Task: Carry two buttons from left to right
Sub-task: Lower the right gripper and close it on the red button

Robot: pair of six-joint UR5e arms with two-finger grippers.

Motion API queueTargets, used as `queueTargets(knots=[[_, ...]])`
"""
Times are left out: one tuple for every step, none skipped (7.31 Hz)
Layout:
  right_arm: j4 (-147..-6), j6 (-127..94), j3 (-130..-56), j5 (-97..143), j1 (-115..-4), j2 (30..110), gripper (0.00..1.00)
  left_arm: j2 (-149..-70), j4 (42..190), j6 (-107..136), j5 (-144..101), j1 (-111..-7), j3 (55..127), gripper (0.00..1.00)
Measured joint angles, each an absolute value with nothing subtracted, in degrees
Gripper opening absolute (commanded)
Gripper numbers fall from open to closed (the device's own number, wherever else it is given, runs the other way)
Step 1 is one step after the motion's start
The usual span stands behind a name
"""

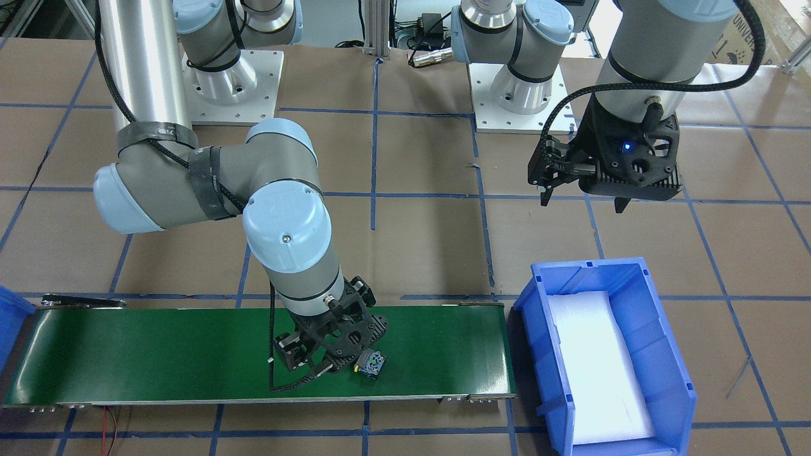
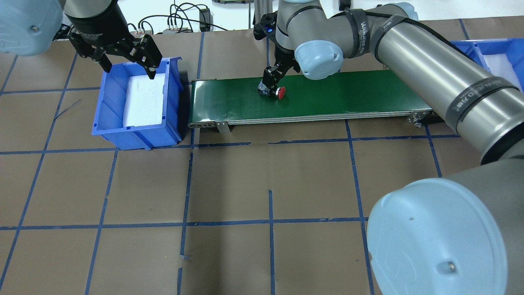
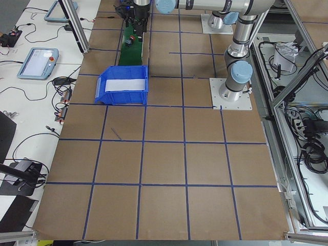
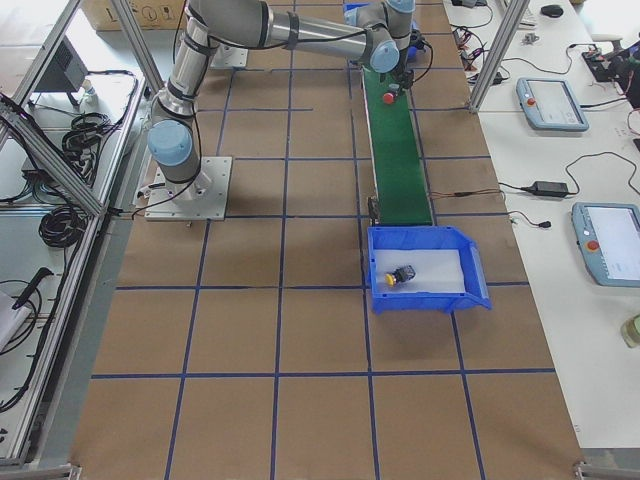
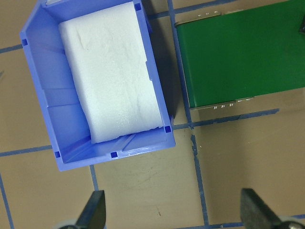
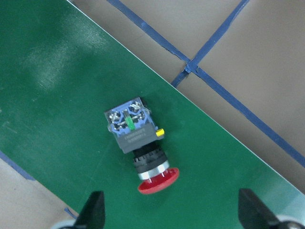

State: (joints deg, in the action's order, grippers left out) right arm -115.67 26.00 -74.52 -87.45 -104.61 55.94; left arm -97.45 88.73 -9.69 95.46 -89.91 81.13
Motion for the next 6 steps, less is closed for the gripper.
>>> queueTargets(knots=[[-115.50, 25.96, -73.62, -87.50, -105.31, 54.86, 0.98, -97.43, 88.73, -9.68, 95.41, -89.91, 81.23, 1.00], [-115.42, 25.94, -73.23, -87.52, -105.78, 54.07, 0.98, -97.44, 88.71, -9.67, 95.38, -89.90, 81.26, 1.00], [-115.36, 25.93, -73.07, -87.56, -106.03, 53.60, 0.97, -97.46, 88.69, -9.67, 95.34, -89.91, 81.29, 1.00], [-115.35, 25.98, -73.03, -87.60, -106.10, 53.32, 0.97, -97.56, 88.69, -9.67, 95.31, -89.95, 81.26, 1.00], [-115.37, 26.18, -72.98, -87.61, -106.10, 53.06, 0.97, -97.74, 88.68, -9.71, 95.28, -89.96, 81.16, 1.00], [-115.45, 26.37, -72.97, -87.62, -106.09, 52.88, 0.97, -97.85, 88.68, -9.78, 95.28, -89.95, 81.09, 1.00]])
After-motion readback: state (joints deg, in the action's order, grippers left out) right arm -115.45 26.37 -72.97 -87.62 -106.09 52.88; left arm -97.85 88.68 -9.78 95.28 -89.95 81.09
